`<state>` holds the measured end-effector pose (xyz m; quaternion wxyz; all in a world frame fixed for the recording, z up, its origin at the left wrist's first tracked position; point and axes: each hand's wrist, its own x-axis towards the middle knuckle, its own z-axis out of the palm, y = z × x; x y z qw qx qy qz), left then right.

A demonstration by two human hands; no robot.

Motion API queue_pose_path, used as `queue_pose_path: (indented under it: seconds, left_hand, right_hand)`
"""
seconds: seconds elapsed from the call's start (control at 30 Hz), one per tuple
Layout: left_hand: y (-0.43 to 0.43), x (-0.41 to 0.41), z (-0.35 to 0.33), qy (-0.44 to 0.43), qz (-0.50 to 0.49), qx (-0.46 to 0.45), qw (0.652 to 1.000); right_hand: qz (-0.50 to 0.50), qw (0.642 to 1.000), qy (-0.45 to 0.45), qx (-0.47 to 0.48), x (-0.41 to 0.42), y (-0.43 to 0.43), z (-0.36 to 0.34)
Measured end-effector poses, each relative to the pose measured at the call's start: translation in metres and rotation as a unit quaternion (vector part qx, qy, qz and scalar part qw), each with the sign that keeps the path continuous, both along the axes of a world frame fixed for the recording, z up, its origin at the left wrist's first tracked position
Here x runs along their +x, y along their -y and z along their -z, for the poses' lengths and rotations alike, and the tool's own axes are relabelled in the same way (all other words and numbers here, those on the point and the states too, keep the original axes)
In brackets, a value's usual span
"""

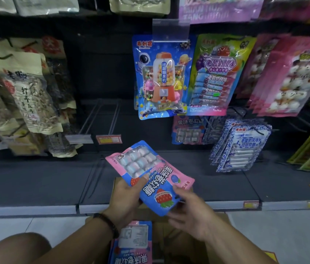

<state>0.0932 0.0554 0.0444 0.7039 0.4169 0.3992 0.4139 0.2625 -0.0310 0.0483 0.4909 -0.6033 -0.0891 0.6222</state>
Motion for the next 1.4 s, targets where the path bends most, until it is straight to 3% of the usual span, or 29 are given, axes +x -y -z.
queue_pose_path:
  seconds: [0.07,0.13,0.2,0.27,0.33,0.4,0.47,0.57,0.67,0.8,0.97,1.13,1.27,1.4]
  left_hand:
    - [0.002,-0.002,0.004,-0.012,0.055,-0.028,0.998]
    - [0.006,-0.004,0.008,-0.036,0.118,-0.073,0.99]
    - [0.005,-0.005,0.011,-0.125,0.143,-0.076,0.979]
    - [0.002,-0.006,0.01,-0.256,0.146,-0.013,0.956]
    - [-0.001,-0.007,0.007,-0.348,0.106,0.092,0.927]
    - [-0.005,-0.007,0.005,-0.344,0.027,0.216,0.913]
    - [-0.006,-0.006,-0.002,-0.333,-0.028,0.291,0.896]
    - [-0.009,-0.006,-0.004,-0.345,0.004,0.35,0.871]
    - [-0.003,0.0,-0.01,-0.238,0.096,0.249,0.934]
    - [0.005,0.007,-0.021,-0.139,0.078,0.175,0.972]
    - [0.004,0.014,-0.033,-0.103,0.029,0.109,0.988]
    - [-0.01,0.039,-0.049,-0.12,0.07,0.108,0.984]
    - [-0.031,0.082,-0.055,-0.135,0.075,0.126,0.98]
    - [-0.048,0.131,-0.045,-0.154,0.07,0.082,0.982]
  right_hand:
    - [0.031,0.997,-0.01,0.07,-0.009,-0.001,0.004]
    - [0.075,0.988,0.044,0.127,-0.009,-0.006,0.008]
    - [0.081,0.982,0.11,0.132,-0.003,-0.009,0.001]
    - [0.052,0.969,0.202,0.13,0.012,-0.013,-0.005]
    - [-0.029,0.929,0.341,0.14,0.027,-0.015,-0.016]
    - [-0.131,0.858,0.481,0.126,0.04,-0.017,-0.026]
    - [-0.19,0.797,0.563,0.112,0.047,-0.016,-0.036]
    - [-0.211,0.773,0.583,0.135,0.052,-0.012,-0.045]
    - [-0.232,0.79,0.548,0.148,0.047,-0.006,-0.049]
    - [-0.161,0.859,0.451,0.182,0.054,-0.005,-0.054]
    - [-0.092,0.895,0.393,0.193,0.079,0.001,-0.055]
    - [-0.016,0.911,0.357,0.206,0.096,-0.002,-0.056]
    - [0.022,0.916,0.366,0.161,0.137,-0.024,-0.06]
    - [0.067,0.938,0.324,0.105,0.176,-0.044,-0.053]
